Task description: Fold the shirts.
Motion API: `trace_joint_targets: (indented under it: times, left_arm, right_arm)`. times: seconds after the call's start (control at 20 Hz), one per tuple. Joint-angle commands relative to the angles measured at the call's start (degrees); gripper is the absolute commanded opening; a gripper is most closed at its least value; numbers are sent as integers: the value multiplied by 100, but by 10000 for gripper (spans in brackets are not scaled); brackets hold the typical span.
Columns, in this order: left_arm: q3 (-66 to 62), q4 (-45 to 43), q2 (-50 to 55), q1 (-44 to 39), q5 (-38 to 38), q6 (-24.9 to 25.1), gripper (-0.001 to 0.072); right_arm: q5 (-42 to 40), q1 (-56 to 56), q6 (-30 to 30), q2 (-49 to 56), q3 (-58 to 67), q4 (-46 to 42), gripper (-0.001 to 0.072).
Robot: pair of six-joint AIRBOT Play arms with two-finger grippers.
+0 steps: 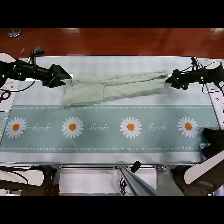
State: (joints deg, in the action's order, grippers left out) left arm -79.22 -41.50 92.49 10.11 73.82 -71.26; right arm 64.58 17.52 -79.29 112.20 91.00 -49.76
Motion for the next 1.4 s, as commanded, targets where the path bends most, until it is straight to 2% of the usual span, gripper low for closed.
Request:
trace_joint_targets:
  times: [0.0, 0.05, 0.15, 0.25, 0.4, 0.85, 0.95, 1.0, 1.05, 1.35]
  left_arm:
    - [-4, 17, -37, -13, 15, 13, 654]
    - [-4, 81, -37, -42, 17, 11, 622]
    - [-4, 251, -59, -133, 17, 11, 432]
    - [-2, 380, -114, -328, 7, 9, 269]
    - [-2, 424, -293, -841, -223, 7, 167]
    - [0, 424, -479, -3014, -1768, -562, 166]
    - [0, 422, -415, -3515, -2214, -599, 92]
    - [0, 422, -356, -3731, -2398, -608, 90]
    - [0, 422, -273, -3945, -2573, -660, 38]
    - [-2, 446, 372, -4640, -3097, -1049, 26]
  right_arm:
    - [-87, -162, -7, -39, 7, 225, 33]
    - [2, -162, 105, -140, 7, 280, 32]
    - [260, -164, 380, -487, 7, 210, 32]
    - [468, -164, 393, -964, 7, -46, 32]
    - [776, -164, 369, -1683, 7, -439, 32]
    - [1834, -168, 245, -2830, 7, -785, 32]
    - [1954, -168, 190, -3040, 7, -791, 32]
    - [2009, -168, 160, -3156, 7, -826, 32]
    - [2063, -168, 120, -3268, 7, -887, 32]
    - [2446, -168, -15, -3770, 7, -1126, 32]
